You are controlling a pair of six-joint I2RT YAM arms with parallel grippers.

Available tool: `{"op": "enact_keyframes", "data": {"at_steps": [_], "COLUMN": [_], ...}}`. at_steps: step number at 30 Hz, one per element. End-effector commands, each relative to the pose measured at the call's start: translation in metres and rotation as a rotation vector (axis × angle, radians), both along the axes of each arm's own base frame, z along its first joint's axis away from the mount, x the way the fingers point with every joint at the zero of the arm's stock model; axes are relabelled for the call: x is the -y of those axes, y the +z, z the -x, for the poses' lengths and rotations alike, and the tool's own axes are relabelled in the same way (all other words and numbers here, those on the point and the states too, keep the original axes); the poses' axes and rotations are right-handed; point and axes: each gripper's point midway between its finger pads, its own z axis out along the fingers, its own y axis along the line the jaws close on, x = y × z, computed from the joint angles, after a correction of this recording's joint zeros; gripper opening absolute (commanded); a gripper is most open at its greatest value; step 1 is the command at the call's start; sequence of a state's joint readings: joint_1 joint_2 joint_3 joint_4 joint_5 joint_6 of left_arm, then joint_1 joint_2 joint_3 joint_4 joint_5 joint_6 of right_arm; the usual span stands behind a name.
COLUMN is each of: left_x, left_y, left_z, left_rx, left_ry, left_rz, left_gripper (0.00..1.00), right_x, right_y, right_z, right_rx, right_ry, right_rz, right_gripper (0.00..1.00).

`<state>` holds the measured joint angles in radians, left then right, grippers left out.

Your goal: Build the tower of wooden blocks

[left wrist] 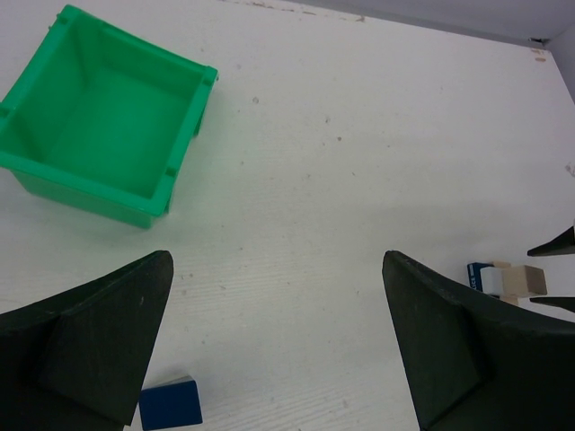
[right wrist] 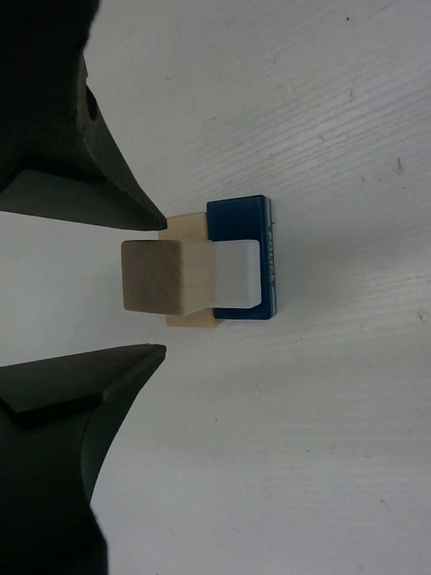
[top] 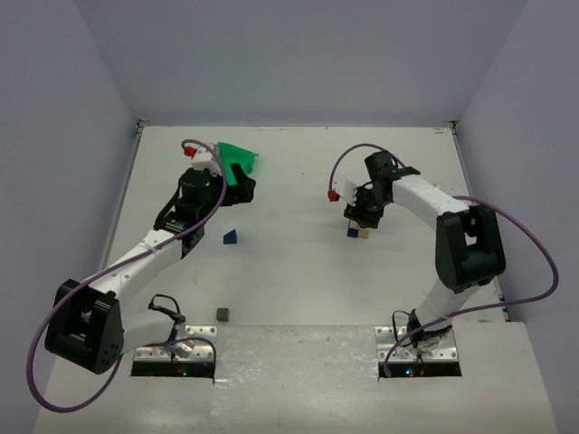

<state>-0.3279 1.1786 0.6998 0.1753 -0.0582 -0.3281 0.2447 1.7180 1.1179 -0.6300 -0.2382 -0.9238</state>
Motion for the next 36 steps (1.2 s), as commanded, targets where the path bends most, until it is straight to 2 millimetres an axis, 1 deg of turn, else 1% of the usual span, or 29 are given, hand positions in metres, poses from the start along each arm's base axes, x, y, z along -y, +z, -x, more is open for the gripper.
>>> {"op": "enact_keyframes", "data": {"at_steps": [1,3,8,20,24,27,36], "left_x": [0.009,0.01,0.012,0.013,0.013,0.014,0.016], "left_y": [0.027,0.026,0.028,0.028,0.028,0.028,0.028], "left_z": [-0.007,-0.006,-0.006,-0.006,-0.005,-0.005,-0.005], "left_rx": [0.071,0.069,0.074,0.073,0.072,0.071,0.071], "left_ry": [-0.028,-0.029,-0.037,-0.04,-0.043,-0.048,-0.058], "left_rz": [0.016,0.014,0.013,0.011,0.012,0.012,0.01], "left_gripper": [1.0,1.0,1.0,1.0,1.0,1.0,1.0], "right_x": [0.0,0.0,-0.001,-0.001,-0.002,-0.001,-0.002], "right_y": [0.001,0.001,0.001,0.001,0.003,0.002,0.003], "right_z": [-0.01,-0.012,-0.012,-0.014,-0.018,-0.017,-0.006], "right_rx": [0.039,0.049,0.046,0.06,0.076,0.073,0.053], "right_ry": [-0.012,-0.019,-0.018,-0.031,-0.043,-0.04,-0.001], "right_rz": [0.004,0.007,0.001,0.002,-0.003,0.001,-0.005], "right_gripper": [0.55,0.56,0.59,0.61,0.61,0.62,0.62]}}
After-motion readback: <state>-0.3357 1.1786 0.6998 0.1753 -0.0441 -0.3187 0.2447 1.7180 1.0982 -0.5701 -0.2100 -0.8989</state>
